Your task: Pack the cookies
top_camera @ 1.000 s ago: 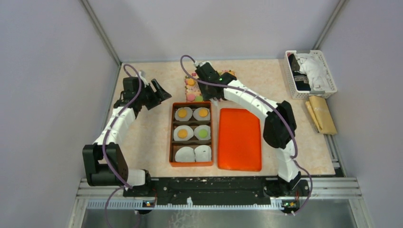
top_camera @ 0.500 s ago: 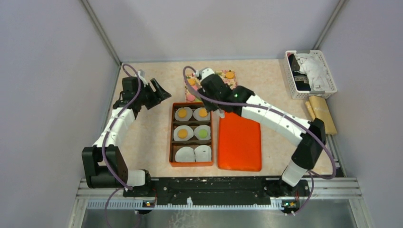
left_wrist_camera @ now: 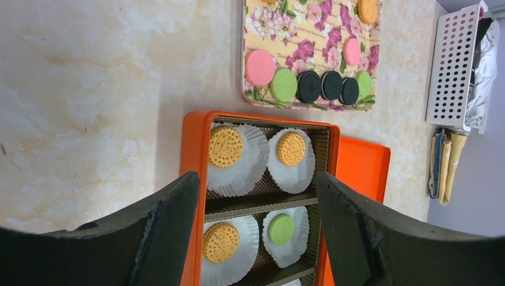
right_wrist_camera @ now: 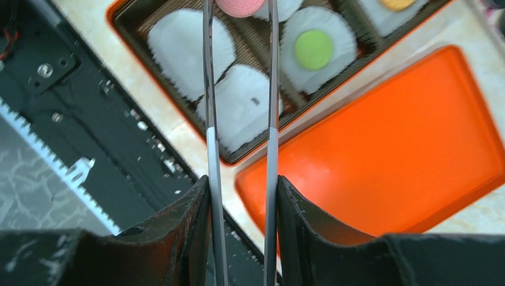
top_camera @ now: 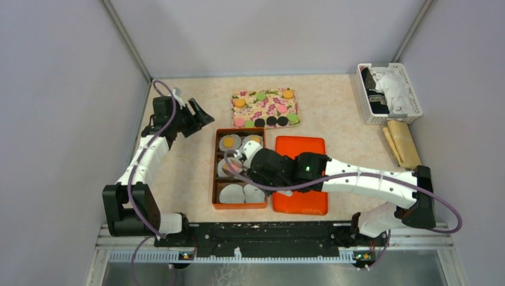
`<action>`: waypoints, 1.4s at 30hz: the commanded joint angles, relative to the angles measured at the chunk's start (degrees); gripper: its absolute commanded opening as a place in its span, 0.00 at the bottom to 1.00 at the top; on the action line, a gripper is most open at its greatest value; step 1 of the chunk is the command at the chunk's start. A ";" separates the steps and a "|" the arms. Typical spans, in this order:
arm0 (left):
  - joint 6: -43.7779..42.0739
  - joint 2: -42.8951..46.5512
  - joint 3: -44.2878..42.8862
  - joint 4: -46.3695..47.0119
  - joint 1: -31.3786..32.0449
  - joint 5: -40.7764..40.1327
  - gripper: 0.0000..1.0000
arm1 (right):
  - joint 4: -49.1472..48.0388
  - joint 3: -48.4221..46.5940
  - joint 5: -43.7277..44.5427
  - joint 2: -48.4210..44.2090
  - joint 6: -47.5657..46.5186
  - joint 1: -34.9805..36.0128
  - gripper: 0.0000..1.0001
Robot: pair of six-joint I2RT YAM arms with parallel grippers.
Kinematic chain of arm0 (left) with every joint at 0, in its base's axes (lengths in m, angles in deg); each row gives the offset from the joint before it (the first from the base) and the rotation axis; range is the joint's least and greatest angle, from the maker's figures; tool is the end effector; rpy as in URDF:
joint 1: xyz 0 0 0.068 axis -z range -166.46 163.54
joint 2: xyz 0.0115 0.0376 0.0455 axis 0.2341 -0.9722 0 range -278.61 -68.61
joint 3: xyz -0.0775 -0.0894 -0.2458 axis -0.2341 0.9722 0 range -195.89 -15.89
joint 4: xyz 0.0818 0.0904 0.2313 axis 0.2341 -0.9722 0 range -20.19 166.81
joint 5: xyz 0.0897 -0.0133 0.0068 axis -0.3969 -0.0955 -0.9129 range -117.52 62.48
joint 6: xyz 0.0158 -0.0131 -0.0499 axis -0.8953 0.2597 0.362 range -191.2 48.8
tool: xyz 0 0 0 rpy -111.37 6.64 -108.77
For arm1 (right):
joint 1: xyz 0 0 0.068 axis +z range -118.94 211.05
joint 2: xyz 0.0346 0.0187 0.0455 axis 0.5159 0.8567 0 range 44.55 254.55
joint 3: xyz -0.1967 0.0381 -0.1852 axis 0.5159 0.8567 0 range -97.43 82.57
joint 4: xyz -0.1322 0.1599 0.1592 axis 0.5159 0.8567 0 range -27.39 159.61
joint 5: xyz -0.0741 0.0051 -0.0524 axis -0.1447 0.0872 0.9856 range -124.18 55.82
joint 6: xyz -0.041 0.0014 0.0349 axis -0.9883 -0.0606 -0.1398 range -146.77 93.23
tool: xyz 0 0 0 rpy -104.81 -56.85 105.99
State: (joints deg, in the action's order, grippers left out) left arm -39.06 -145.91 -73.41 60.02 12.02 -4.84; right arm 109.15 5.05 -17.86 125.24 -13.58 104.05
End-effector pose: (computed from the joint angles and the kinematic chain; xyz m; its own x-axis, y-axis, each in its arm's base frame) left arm 0.2989 -0.0059 0.2809 -0.6560 -0.5084 -0.5578 -0.0754 0.7795 -0.6218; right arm 0.0959 0.2794 0.3379 -0.4145 -0.6065 -0.6785 -0.7909 0.6089 -0.0611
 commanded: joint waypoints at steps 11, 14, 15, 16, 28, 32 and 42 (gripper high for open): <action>0.69 4.50 -1.11 -0.08 -0.41 0.78 0.78 | -1.28 3.93 -3.61 1.40 6.27 10.82 0.09; 0.49 5.12 -1.02 -0.09 -0.41 0.48 0.78 | -1.51 4.38 -2.09 2.08 6.48 10.94 0.17; 0.46 5.28 -1.02 -0.20 -0.40 0.38 0.78 | -1.73 4.56 -1.44 2.24 6.55 10.93 0.19; 0.47 5.35 -1.02 -0.29 -0.41 0.29 0.78 | -1.93 4.75 -0.98 2.27 6.55 10.92 0.21; 0.47 4.85 -0.58 0.06 -0.37 0.53 0.78 | -2.69 4.34 2.55 2.87 6.34 10.99 0.35; 0.29 5.13 -0.45 0.22 -0.41 0.50 0.78 | -2.58 4.06 2.94 2.82 6.10 10.92 0.40; 0.28 5.48 -0.14 0.78 -0.41 0.73 0.78 | -2.38 3.33 5.48 2.13 6.58 10.94 0.42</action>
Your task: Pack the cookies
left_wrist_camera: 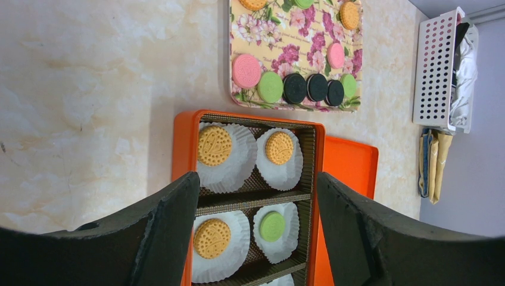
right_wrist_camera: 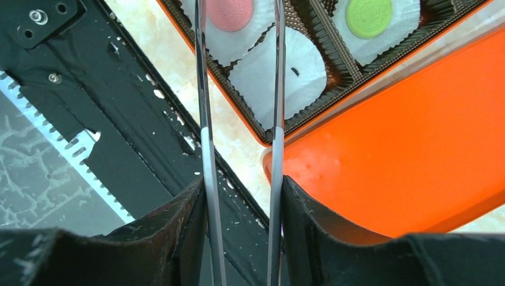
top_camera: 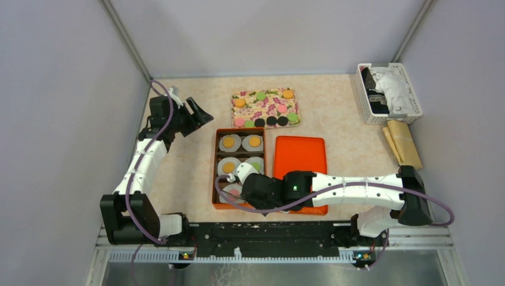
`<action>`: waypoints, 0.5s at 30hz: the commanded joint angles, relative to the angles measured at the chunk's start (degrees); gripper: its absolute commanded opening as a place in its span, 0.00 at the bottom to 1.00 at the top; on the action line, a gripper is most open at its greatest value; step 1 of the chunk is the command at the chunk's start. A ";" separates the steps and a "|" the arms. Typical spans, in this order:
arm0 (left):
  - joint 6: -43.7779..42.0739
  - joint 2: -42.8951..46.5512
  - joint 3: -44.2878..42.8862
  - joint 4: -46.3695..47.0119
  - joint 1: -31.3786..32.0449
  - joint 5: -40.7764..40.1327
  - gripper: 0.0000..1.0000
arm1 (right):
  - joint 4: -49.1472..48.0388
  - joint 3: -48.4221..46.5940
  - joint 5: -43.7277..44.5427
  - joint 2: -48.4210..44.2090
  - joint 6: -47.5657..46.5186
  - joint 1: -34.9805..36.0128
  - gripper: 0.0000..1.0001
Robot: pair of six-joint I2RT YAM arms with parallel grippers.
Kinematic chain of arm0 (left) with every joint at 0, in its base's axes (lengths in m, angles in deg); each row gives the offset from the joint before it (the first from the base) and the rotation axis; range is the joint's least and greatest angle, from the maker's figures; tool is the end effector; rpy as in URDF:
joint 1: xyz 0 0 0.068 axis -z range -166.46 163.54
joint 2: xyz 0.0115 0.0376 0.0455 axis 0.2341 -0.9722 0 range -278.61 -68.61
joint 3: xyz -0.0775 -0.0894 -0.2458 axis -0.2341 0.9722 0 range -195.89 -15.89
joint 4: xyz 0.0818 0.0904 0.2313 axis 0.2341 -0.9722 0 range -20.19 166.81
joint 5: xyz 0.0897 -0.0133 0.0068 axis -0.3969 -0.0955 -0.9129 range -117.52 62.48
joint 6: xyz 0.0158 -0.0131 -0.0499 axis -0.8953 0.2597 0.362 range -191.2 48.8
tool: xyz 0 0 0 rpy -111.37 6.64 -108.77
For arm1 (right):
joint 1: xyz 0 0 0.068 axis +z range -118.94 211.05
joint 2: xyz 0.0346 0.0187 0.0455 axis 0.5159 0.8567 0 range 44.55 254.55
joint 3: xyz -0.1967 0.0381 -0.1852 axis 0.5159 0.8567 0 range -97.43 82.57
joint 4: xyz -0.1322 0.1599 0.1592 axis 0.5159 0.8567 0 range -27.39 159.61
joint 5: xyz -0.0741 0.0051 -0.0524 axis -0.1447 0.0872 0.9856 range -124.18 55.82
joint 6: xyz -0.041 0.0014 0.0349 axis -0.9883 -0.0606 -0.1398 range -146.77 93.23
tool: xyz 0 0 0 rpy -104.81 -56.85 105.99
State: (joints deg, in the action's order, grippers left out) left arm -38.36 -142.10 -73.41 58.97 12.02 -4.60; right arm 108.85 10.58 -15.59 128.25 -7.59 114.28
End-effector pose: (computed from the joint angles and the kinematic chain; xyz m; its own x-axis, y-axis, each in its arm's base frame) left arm 0.2860 -0.0064 0.2974 -0.6296 -0.5163 -0.5806 -0.0503 0.7728 -0.6327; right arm 0.0467 0.2969 0.2936 -0.3971 -0.7030 -0.5899 -0.8373 0.5408 -0.0809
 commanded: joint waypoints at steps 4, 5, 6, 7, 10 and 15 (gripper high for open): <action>-0.32 1.68 -0.05 1.89 -0.41 0.64 0.78 | -0.51 -4.94 7.73 -2.06 0.06 0.67 0.41; -0.33 1.66 -0.05 1.92 -0.41 0.64 0.78 | 0.09 -5.79 9.29 -2.22 -0.26 0.71 0.41; -0.34 1.67 -0.05 1.90 -0.41 0.62 0.78 | 0.60 -6.65 11.16 -2.40 -0.56 0.71 0.41; -0.32 1.76 -0.05 1.86 -0.41 0.51 0.78 | 1.01 -7.45 13.13 -2.50 -0.73 0.67 0.41; -0.37 1.98 -0.21 1.86 -0.41 0.18 0.78 | 1.28 -9.24 16.98 -2.90 -1.39 -1.06 0.40; -0.50 1.79 -0.49 1.89 -0.41 0.04 0.78 | -2.23 -9.84 16.71 -4.03 -3.44 -9.88 0.40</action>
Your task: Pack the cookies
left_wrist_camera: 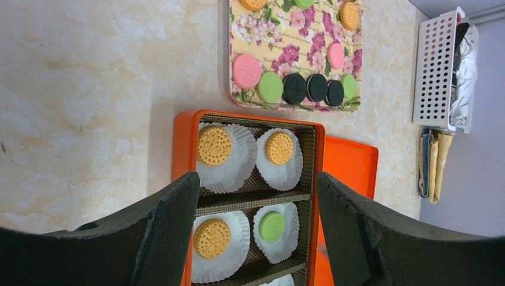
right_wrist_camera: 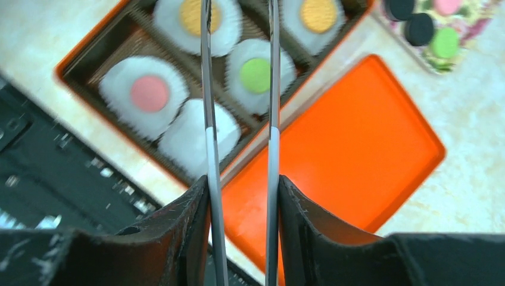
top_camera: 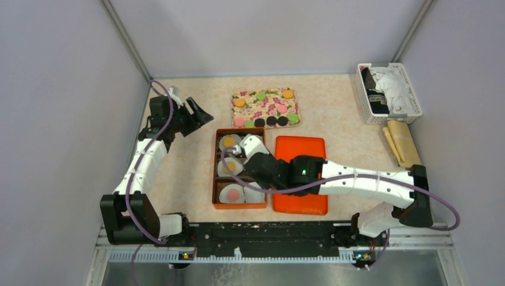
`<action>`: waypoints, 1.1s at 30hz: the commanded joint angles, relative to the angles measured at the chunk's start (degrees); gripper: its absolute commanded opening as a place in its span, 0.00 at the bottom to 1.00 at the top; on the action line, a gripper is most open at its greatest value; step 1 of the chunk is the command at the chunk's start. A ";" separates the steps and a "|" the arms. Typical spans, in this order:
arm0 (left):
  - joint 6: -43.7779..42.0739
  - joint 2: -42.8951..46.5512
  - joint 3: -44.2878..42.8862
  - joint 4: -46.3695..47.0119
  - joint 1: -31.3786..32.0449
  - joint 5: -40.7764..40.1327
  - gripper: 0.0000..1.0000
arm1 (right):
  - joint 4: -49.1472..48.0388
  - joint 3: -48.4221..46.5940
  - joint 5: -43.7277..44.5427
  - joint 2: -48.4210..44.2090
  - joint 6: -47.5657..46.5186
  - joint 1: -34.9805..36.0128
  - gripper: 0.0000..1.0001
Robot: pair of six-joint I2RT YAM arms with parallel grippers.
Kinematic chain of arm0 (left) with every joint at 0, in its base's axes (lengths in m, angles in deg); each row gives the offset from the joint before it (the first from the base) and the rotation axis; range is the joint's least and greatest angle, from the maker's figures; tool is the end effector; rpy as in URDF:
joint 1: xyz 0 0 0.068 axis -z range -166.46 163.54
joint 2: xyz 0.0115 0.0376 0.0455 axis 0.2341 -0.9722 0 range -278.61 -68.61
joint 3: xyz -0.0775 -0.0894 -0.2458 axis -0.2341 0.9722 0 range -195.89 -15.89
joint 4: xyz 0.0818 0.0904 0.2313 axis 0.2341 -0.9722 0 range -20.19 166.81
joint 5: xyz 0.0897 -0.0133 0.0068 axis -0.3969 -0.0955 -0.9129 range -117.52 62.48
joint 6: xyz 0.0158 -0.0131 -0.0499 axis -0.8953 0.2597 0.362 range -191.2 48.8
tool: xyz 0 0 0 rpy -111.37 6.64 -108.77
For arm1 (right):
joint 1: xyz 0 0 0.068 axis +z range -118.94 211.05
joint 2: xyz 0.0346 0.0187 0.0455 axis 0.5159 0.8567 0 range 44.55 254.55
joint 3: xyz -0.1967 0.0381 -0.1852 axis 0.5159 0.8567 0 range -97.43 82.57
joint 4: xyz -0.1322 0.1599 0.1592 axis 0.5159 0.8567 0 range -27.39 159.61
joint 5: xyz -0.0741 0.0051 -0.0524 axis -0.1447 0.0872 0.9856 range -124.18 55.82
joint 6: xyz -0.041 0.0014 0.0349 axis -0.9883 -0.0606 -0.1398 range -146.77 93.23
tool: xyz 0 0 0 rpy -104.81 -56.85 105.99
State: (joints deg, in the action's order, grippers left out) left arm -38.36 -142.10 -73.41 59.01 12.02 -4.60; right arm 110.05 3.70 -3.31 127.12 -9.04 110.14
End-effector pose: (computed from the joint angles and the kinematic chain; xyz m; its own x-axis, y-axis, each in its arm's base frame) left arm 0.2861 -0.0064 0.2975 -0.6292 -0.5163 -0.5810 -0.0499 0.7728 -0.6327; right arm 0.0747 0.2910 0.3380 -0.3786 -0.5826 -0.7192 -0.6998 0.6887 -0.1895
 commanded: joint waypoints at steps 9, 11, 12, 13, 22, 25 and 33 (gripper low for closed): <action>-0.94 0.49 -0.81 1.97 -0.41 -0.13 0.78 | -16.13 -4.65 -3.33 4.80 -8.73 -22.35 0.40; -1.23 0.29 -0.92 1.96 -0.39 -0.78 0.78 | -17.32 -6.51 -4.85 8.00 -9.50 -24.28 0.40; -1.35 0.16 -0.93 1.99 -0.41 -1.03 0.78 | -17.84 -7.42 -5.80 9.51 -9.74 -25.13 0.40; -1.39 -0.03 -0.93 2.13 -0.41 -1.18 0.78 | -18.20 -8.34 -6.80 11.22 -9.96 -25.91 0.40; -1.24 -2.39 -0.76 2.92 -0.44 -0.57 0.78 | -17.55 -19.29 -11.83 25.46 -11.20 -32.22 0.40; -1.28 -2.48 -0.58 3.03 -0.50 -0.76 0.78 | -17.41 -21.93 -12.95 29.00 -11.49 -33.57 0.40; -1.46 -2.52 -0.50 2.89 -0.59 -1.07 0.78 | -17.00 -27.59 -16.18 36.11 -11.96 -35.63 0.43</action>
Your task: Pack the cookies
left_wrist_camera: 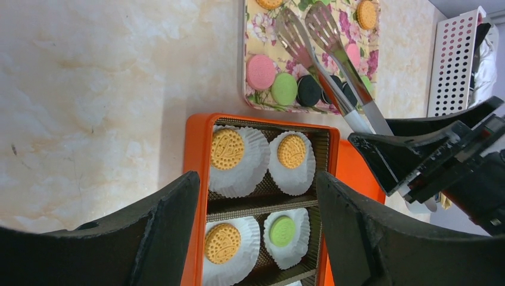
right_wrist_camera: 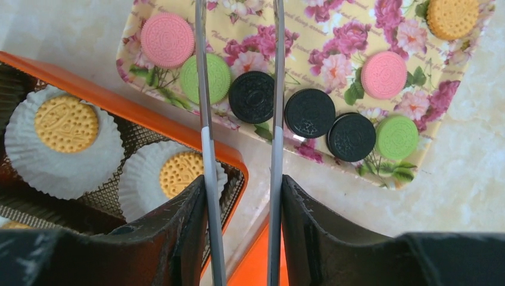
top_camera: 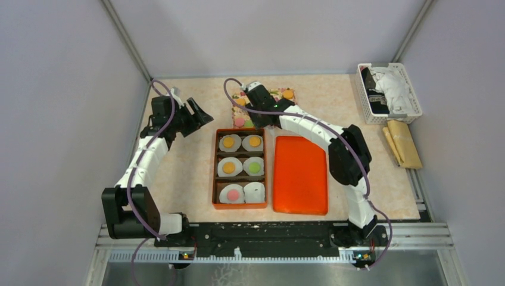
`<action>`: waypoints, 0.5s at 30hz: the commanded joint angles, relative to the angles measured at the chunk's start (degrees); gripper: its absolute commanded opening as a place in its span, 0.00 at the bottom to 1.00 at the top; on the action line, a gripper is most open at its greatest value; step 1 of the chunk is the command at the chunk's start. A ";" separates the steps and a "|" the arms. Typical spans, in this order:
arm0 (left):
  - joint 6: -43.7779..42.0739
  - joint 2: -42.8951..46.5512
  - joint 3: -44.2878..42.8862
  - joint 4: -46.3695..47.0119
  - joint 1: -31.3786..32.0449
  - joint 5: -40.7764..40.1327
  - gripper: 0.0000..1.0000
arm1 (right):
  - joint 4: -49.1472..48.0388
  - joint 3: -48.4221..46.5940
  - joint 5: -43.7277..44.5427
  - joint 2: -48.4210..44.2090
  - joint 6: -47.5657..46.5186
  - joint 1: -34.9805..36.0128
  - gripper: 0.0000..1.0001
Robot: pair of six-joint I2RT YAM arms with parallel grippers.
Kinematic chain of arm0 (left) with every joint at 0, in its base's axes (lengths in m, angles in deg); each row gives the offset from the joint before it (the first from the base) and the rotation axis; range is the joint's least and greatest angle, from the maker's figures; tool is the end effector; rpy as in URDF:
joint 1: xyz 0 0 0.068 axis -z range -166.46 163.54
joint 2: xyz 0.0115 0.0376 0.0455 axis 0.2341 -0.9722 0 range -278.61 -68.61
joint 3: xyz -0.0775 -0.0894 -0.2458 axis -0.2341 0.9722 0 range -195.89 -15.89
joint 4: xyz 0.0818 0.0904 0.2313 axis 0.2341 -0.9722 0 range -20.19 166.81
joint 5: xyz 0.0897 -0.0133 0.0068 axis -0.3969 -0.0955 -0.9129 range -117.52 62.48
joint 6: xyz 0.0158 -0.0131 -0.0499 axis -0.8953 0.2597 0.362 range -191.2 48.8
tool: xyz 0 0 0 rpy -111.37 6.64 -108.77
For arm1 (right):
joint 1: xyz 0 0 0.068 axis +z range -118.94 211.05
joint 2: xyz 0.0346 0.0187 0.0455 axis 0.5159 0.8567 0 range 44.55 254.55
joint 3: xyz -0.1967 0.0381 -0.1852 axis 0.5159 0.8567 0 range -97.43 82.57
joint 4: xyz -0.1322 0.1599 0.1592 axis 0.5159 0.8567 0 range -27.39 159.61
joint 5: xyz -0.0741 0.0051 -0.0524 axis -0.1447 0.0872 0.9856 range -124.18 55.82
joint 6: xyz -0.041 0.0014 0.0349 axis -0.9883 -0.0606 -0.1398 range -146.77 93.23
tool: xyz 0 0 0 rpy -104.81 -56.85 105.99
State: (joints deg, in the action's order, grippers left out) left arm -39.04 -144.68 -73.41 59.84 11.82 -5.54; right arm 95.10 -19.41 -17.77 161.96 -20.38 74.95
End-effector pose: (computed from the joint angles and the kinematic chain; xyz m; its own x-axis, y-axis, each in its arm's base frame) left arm 0.2952 -0.0046 0.2865 -0.6389 -0.5130 -0.5733 -0.0748 0.7831 -0.6174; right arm 0.3430 0.3160 0.2603 -0.5904 -0.4199 -0.6893 -0.4659 0.8747 -0.1338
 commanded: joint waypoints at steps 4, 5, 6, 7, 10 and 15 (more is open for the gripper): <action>-0.85 0.25 -0.49 1.88 -0.48 -0.27 0.78 | -1.99 -5.95 -2.84 3.07 -0.36 -0.48 0.45; -0.87 0.29 -0.49 1.82 -0.48 -0.27 0.78 | -2.05 -6.26 -2.93 3.55 -0.33 -0.42 0.45; -0.92 0.39 -0.49 1.84 -0.53 -0.29 0.78 | -2.01 -6.75 -2.84 4.13 -0.33 -0.45 0.45; -0.88 0.38 -0.49 1.79 -0.56 -0.29 0.78 | -1.92 -7.36 -2.59 4.61 -0.37 -0.47 0.45; -0.85 0.57 -0.41 1.77 -0.57 -0.27 0.78 | -1.46 -9.66 -2.63 6.32 -0.37 -0.76 0.45; -0.88 0.87 -0.40 1.37 -0.66 -0.56 0.78 | -0.38 -13.47 -2.95 9.35 0.19 -1.05 0.45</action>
State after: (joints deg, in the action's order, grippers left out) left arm -39.41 -144.68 -73.41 59.82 11.60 -5.93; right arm 95.54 -28.04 -20.55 169.74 -20.60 74.36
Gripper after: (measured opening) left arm 0.782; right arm 0.458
